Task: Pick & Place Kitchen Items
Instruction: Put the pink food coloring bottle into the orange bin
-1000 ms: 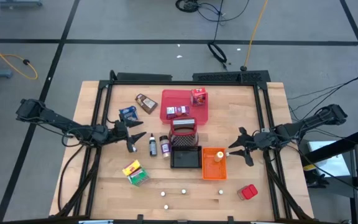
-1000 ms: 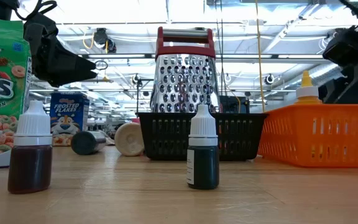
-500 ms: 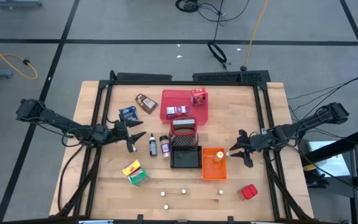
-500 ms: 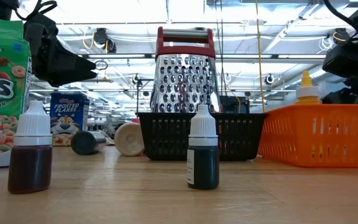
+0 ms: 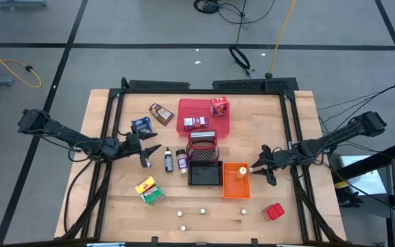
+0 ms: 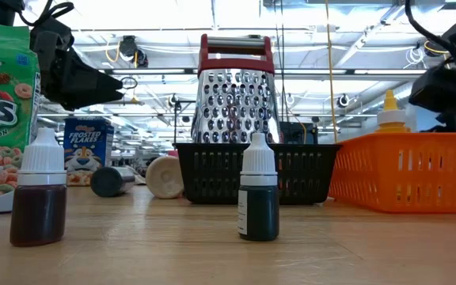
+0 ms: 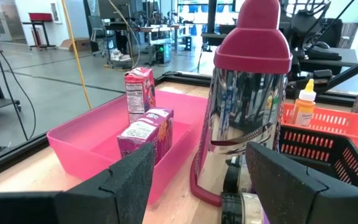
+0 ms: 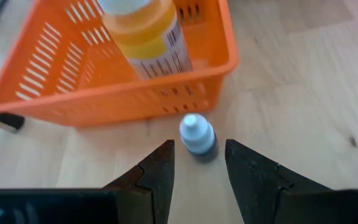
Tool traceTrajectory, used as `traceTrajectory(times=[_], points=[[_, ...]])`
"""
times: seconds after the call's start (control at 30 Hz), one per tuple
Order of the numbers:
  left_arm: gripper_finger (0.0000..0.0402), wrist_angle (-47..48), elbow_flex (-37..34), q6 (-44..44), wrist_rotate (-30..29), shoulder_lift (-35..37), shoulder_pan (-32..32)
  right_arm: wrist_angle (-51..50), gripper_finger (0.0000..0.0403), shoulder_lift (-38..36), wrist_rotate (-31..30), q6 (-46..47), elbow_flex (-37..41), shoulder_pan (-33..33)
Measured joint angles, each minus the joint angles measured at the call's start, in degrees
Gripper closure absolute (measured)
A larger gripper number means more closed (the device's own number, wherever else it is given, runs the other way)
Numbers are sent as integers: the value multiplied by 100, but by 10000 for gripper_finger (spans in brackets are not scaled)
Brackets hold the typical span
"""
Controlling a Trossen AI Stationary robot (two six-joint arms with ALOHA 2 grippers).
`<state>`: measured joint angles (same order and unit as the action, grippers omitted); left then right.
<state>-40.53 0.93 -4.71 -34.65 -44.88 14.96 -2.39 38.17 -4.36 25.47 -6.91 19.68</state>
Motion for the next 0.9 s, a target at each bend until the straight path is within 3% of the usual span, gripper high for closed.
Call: traceTrajectory(times=[0.2, 0.9], points=[[146, 0, 0, 0, -1, 0, 0, 719, 269, 39, 10, 3, 319, 0], [146, 0, 0, 0, -3, 0, 0, 987, 273, 415, -177, -50, 353, 0]])
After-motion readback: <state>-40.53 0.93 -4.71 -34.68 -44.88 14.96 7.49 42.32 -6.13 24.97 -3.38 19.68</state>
